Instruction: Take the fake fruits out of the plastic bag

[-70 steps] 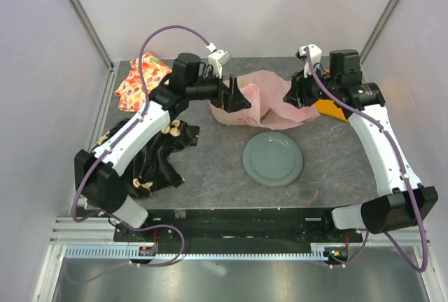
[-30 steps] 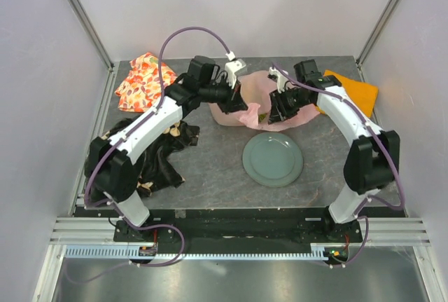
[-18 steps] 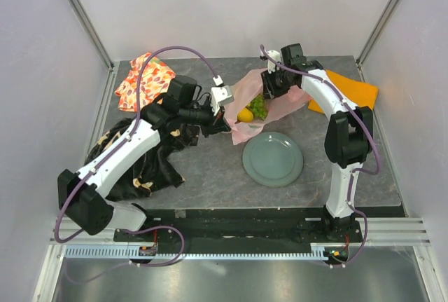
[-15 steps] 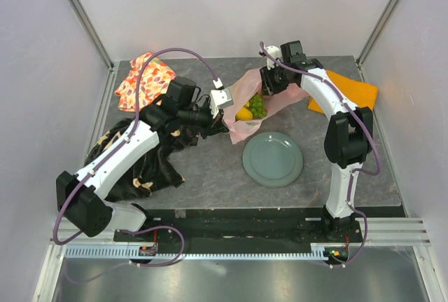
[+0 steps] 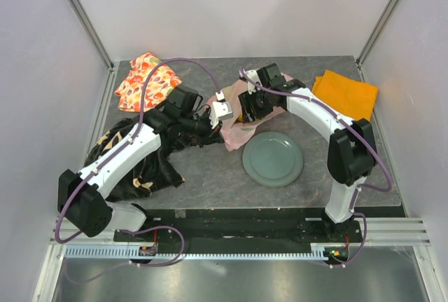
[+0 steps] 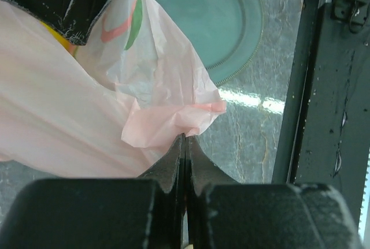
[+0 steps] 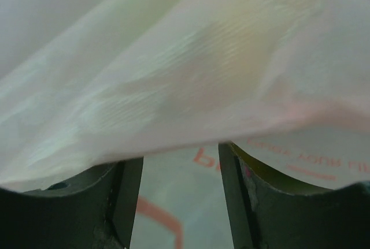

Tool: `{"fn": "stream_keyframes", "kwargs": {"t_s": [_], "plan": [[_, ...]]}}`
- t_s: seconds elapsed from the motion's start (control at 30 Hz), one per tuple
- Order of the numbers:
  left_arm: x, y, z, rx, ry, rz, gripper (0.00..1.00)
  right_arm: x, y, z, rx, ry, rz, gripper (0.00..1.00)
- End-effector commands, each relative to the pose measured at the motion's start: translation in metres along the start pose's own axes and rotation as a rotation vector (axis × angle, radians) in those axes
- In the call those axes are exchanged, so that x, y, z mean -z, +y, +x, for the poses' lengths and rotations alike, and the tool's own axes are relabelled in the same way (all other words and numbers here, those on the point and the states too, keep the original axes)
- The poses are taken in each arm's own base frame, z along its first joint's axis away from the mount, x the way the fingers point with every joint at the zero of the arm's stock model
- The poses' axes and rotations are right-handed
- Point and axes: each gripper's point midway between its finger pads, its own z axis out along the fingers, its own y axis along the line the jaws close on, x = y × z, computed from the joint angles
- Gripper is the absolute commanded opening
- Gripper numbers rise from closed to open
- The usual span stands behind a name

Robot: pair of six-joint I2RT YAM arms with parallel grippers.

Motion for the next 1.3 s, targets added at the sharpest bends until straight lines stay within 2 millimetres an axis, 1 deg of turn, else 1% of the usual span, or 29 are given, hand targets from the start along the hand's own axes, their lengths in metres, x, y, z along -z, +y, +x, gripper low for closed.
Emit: {"fn": "stream_keyframes", "kwargs": {"t_s": [0.0, 0.03, 0.07, 0.13, 0.17, 0.23, 0.27, 0.3, 0.33, 0.37, 0.43, 0.47, 0.5, 0.53, 0.57, 0.63, 0.67, 0.73, 0.77, 0.87, 0.9, 0.97, 1.13, 1.27], "plan": [[0.013, -0.015, 0.008, -0.069, 0.015, 0.024, 0.02, 0.036, 0.025, 0.004, -0.008, -0.061, 0.026, 0.63], [0.018, -0.017, 0.007, -0.074, 0.013, 0.015, 0.02, 0.037, 0.040, 0.012, 0.027, -0.044, 0.001, 0.63], [0.022, -0.019, 0.007, -0.071, 0.020, 0.010, 0.02, 0.041, 0.046, 0.026, 0.094, -0.007, -0.003, 0.62], [0.028, -0.021, 0.001, -0.080, 0.008, 0.003, 0.02, 0.041, 0.061, 0.040, 0.145, 0.036, -0.055, 0.58], [0.033, -0.023, -0.001, -0.082, 0.007, 0.001, 0.02, 0.038, 0.066, 0.055, 0.145, 0.089, -0.089, 0.58], [0.035, -0.023, 0.001, -0.087, 0.011, -0.004, 0.02, 0.032, 0.069, 0.071, 0.150, 0.155, -0.127, 0.58], [0.036, -0.023, 0.003, -0.090, 0.014, -0.009, 0.02, 0.024, 0.068, 0.083, 0.141, 0.209, -0.144, 0.58], [0.036, -0.022, 0.008, -0.091, 0.024, -0.013, 0.02, 0.021, 0.069, 0.086, 0.136, 0.224, -0.156, 0.57], [0.033, -0.023, 0.017, -0.086, 0.039, -0.007, 0.02, 0.020, 0.069, 0.084, 0.135, 0.222, -0.156, 0.57], [0.032, -0.023, 0.020, -0.082, 0.044, -0.008, 0.02, 0.019, 0.069, 0.068, 0.148, 0.172, -0.148, 0.57], [0.034, -0.018, 0.025, -0.062, 0.035, -0.025, 0.02, 0.017, 0.061, 0.047, 0.164, 0.114, -0.092, 0.57], [0.035, -0.016, 0.027, -0.059, 0.038, -0.032, 0.02, 0.015, 0.059, 0.028, 0.176, 0.073, -0.068, 0.58], [0.035, -0.013, 0.029, -0.062, 0.045, -0.039, 0.02, 0.013, 0.055, 0.020, 0.181, 0.060, -0.044, 0.59], [0.036, -0.010, 0.030, -0.075, 0.050, -0.050, 0.01, 0.012, 0.047, 0.011, 0.187, 0.047, 0.002, 0.59], [0.036, -0.009, 0.031, -0.084, 0.053, -0.057, 0.02, 0.009, 0.045, -0.002, 0.197, 0.020, 0.013, 0.59], [0.037, -0.007, 0.030, -0.097, 0.053, -0.058, 0.02, 0.006, 0.039, -0.012, 0.204, 0.000, 0.050, 0.59], [0.036, -0.008, 0.030, -0.097, 0.051, -0.054, 0.02, 0.001, 0.035, -0.017, 0.203, -0.006, 0.067, 0.60], [0.035, -0.007, 0.029, -0.096, 0.048, -0.051, 0.02, -0.006, 0.028, -0.019, 0.200, -0.003, 0.098, 0.62], [0.034, -0.007, 0.028, -0.094, 0.045, -0.047, 0.02, -0.013, 0.020, -0.020, 0.198, 0.003, 0.136, 0.66], [0.033, -0.005, 0.026, -0.090, 0.039, -0.054, 0.02, -0.026, 0.006, -0.020, 0.197, 0.021, 0.191, 0.73], [0.033, -0.004, 0.025, -0.089, 0.039, -0.056, 0.02, -0.029, 0.004, -0.020, 0.196, 0.024, 0.199, 0.76], [0.033, -0.003, 0.024, -0.089, 0.034, -0.060, 0.02, -0.037, 0.001, -0.021, 0.199, 0.026, 0.207, 0.78], [0.031, 0.000, 0.022, -0.084, 0.032, -0.062, 0.02, -0.053, -0.002, -0.015, 0.189, 0.051, 0.203, 0.78], [0.031, 0.000, 0.020, -0.081, 0.024, -0.063, 0.02, -0.064, -0.001, -0.012, 0.186, 0.063, 0.189, 0.73]]}}
